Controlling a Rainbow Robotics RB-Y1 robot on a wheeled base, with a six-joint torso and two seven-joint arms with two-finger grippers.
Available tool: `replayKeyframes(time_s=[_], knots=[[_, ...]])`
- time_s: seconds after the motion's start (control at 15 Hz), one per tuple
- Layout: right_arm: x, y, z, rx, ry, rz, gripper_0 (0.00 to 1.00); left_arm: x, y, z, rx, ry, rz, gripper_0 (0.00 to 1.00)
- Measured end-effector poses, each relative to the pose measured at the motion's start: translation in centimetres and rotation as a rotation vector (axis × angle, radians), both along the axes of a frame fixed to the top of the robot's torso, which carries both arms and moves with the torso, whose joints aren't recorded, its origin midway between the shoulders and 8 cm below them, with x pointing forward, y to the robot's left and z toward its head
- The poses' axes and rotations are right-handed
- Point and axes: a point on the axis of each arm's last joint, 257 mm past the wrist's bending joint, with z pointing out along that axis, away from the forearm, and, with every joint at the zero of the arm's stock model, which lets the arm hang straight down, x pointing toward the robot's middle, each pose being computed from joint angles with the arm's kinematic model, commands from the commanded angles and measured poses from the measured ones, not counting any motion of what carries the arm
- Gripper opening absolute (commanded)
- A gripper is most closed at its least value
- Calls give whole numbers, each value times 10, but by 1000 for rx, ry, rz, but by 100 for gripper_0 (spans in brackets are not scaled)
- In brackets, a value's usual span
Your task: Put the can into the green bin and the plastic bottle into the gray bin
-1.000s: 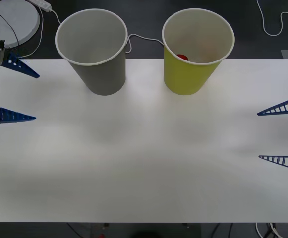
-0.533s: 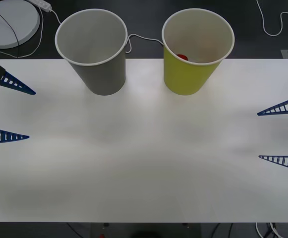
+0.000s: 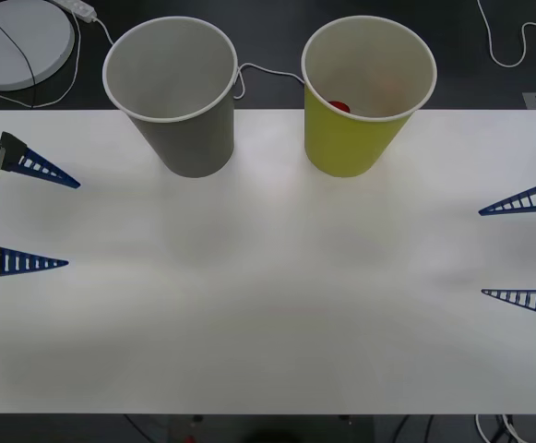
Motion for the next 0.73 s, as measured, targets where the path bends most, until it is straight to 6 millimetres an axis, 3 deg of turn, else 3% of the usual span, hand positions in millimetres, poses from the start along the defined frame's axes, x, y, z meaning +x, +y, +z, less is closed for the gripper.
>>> replayKeyframes(time_s=[0.73], knots=[[0,0,0,0,0,0,100,5,-7,-10,-10,-10,1,100]])
